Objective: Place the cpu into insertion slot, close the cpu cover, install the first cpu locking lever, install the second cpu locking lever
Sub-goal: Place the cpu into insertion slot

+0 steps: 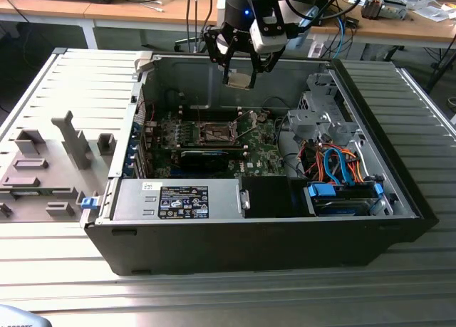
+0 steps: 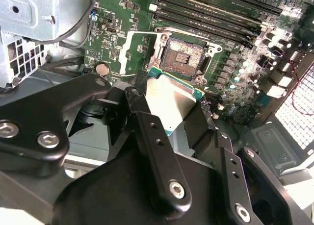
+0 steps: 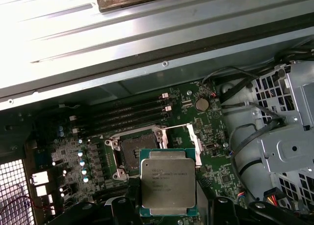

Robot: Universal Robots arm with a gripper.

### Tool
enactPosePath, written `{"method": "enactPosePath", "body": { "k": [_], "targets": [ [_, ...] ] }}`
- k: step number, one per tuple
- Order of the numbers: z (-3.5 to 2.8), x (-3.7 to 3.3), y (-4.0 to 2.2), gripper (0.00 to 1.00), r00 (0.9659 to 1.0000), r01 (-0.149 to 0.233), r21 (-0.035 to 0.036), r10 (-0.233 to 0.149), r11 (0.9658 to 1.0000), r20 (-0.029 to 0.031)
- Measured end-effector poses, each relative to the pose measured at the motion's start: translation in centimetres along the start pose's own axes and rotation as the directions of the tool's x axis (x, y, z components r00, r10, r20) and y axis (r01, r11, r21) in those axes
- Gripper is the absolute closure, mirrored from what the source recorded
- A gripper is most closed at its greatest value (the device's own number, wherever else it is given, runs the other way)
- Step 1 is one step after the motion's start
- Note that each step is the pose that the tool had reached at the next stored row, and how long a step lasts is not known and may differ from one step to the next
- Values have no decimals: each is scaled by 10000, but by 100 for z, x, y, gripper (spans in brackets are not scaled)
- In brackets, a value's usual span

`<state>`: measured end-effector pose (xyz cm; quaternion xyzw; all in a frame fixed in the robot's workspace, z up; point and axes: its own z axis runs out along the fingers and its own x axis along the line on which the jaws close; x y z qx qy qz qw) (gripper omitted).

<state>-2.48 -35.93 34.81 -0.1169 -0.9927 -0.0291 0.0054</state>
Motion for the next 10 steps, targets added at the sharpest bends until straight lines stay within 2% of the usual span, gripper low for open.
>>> {"method": "enactPosePath", "body": {
  "k": [10],
  "targets": [
    [0,0,0,46,10000,-50,0,50,10000,3]
  ]
}}
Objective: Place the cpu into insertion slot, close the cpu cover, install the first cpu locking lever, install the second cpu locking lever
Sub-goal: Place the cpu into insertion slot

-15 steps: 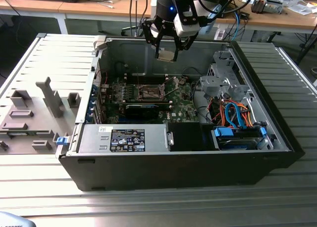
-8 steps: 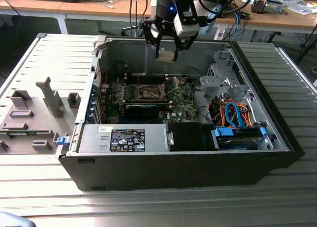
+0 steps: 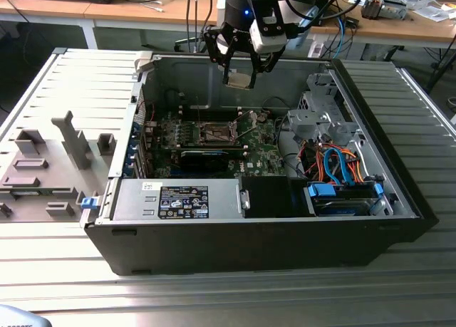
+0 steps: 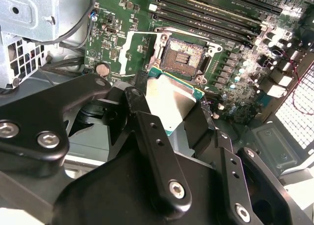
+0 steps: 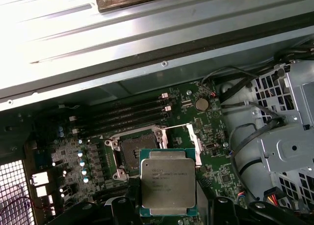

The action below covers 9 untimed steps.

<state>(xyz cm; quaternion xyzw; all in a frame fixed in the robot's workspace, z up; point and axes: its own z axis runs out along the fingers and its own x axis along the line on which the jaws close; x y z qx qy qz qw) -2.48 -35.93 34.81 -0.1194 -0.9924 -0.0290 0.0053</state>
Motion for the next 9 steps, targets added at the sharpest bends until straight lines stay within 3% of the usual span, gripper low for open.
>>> {"method": "enactPosePath", "body": {
  "k": [9],
  "targets": [
    [1,0,0,46,10000,-53,2,53,10000,4]
  ]
}}
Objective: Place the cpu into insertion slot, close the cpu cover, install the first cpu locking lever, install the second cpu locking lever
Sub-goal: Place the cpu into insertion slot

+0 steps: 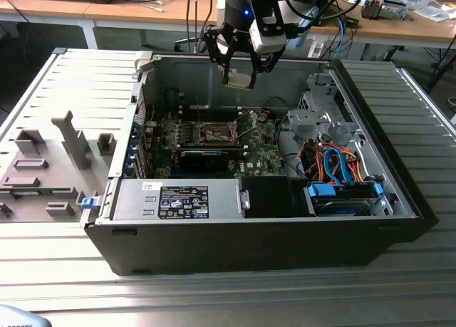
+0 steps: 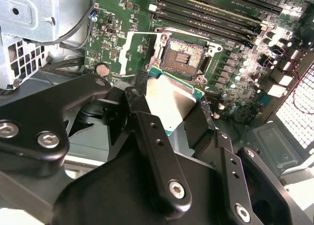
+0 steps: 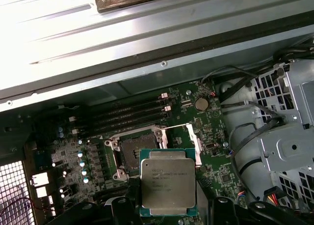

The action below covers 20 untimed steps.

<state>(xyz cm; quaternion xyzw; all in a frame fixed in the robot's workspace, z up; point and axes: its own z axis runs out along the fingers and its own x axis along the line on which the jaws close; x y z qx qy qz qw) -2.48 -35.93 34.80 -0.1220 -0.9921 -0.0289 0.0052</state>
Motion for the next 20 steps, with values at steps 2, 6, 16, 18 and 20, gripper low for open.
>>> {"method": "enactPosePath", "body": {
  "k": [2,6,16,18,20],
  "targets": [
    [0,0,0,46,10000,-11,1,11,10000,1],
    [0,0,0,46,10000,-32,2,32,10000,2],
    [1,0,0,46,10000,-97,6,97,10000,7],
    [1,0,0,46,9999,-108,6,108,9999,8],
    [1,0,0,46,9999,-120,6,120,9999,9]
  ]
}}
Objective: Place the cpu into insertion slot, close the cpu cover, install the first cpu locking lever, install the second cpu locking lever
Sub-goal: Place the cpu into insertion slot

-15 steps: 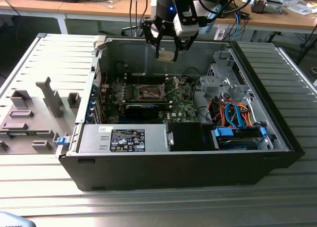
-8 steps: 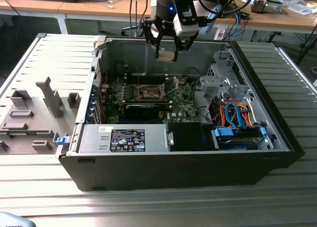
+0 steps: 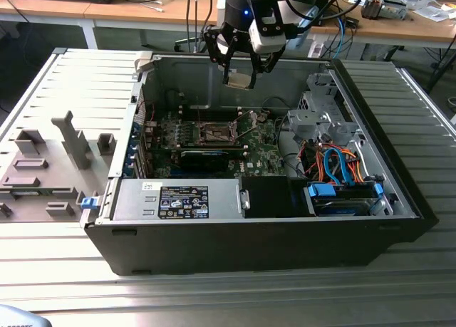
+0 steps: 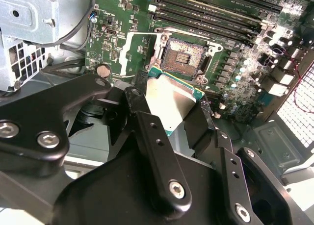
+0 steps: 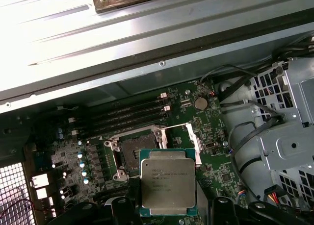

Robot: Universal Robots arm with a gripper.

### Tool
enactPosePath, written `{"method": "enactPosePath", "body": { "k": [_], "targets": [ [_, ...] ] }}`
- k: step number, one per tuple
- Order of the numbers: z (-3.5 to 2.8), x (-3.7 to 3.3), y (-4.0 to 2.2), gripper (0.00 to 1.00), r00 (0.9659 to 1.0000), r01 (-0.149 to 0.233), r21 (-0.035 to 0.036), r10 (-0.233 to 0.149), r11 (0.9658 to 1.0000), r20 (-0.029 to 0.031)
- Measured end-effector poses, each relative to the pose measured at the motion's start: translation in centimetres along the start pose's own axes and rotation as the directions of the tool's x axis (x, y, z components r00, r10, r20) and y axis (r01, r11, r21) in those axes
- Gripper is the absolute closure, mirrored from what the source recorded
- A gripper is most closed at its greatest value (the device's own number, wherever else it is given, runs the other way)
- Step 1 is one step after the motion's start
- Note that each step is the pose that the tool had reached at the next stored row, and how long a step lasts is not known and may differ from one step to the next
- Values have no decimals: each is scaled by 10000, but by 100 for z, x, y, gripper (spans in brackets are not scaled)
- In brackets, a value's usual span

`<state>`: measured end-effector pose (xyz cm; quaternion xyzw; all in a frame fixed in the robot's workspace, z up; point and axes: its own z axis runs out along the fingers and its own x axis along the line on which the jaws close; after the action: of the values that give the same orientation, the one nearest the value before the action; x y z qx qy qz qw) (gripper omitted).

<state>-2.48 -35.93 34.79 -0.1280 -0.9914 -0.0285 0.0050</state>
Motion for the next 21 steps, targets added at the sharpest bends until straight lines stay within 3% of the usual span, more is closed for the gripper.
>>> {"method": "enactPosePath", "body": {
  "k": [21],
  "targets": [
    [1,0,0,46,9999,-136,-1,136,9999,9]
  ]
}}
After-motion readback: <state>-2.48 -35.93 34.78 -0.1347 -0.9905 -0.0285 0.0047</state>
